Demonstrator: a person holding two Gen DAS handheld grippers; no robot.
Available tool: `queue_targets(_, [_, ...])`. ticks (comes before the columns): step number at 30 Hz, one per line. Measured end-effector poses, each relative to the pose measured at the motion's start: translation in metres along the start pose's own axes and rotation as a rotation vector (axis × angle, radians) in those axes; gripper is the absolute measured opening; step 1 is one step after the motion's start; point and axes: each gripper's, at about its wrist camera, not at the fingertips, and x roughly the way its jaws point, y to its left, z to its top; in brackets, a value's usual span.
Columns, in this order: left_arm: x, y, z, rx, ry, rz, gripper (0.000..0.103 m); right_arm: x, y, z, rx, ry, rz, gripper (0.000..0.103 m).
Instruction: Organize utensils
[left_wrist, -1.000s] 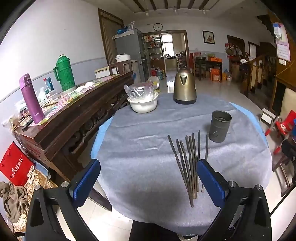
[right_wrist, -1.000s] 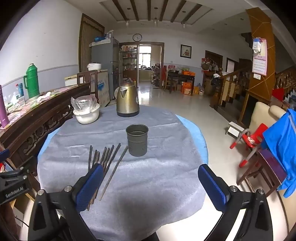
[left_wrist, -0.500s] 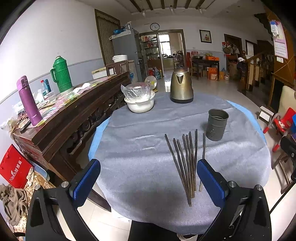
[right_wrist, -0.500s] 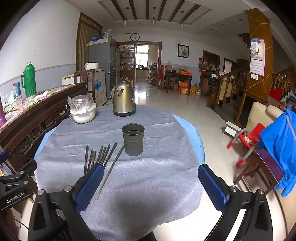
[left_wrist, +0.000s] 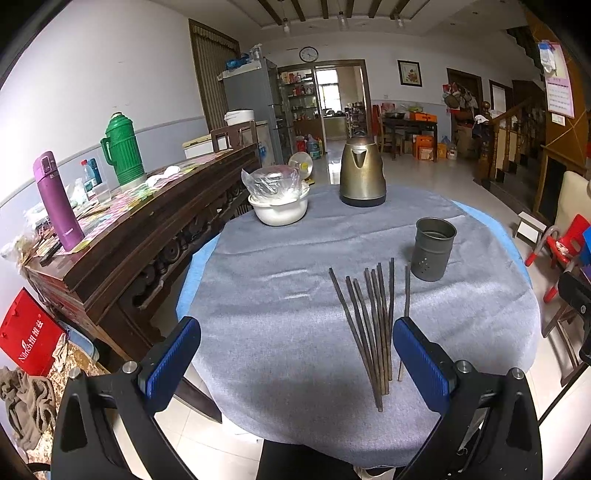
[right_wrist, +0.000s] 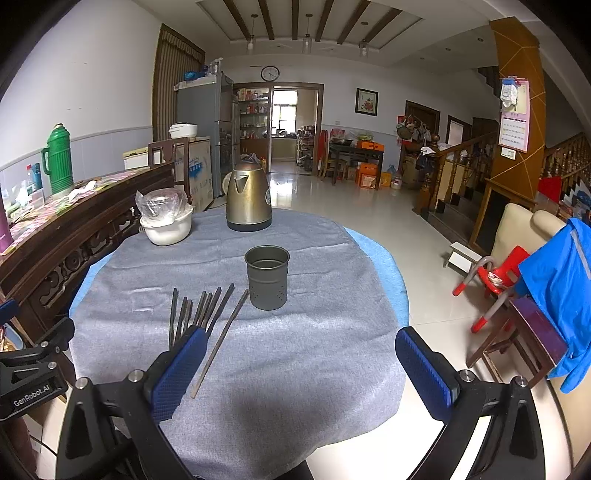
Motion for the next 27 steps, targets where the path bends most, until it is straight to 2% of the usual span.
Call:
queue_targets(8, [0.008, 0.006, -0.001, -0.012, 0.015, -0.010, 0.103, 0.002, 0.006, -0.001, -0.003, 0.012, 0.027, 0.103])
queue_targets(10, [0.019, 0.011, -0.001, -0.025, 0.046, -0.028, 0.103, 0.007, 0.009, -0.002, 0.000, 0.024, 0.043, 0.103])
queue_targets(15, [0.050, 0.025, -0.006, -0.075, 0.120, -0.039, 0.100, 0.031, 0.014, -0.004, 0.027, 0.092, 0.155, 0.103])
queue_targets(19, [0.071, 0.032, -0.008, -0.095, 0.164, -0.071, 0.091, 0.056, 0.019, -0.005, 0.067, 0.146, 0.240, 0.103])
queue_targets(22, [0.091, 0.033, -0.007, -0.106, 0.211, -0.134, 0.082, 0.077, 0.025, -0.005, 0.086, 0.169, 0.270, 0.099])
queue_targets(25, [0.114, 0.032, -0.005, -0.099, 0.250, -0.188, 0.066, 0.105, 0.031, -0.004, 0.107, 0.216, 0.313, 0.086])
queue_targets(27, [0.132, 0.034, -0.003, -0.105, 0.281, -0.209, 0.058, 0.127, 0.034, -0.004, 0.135, 0.248, 0.338, 0.072])
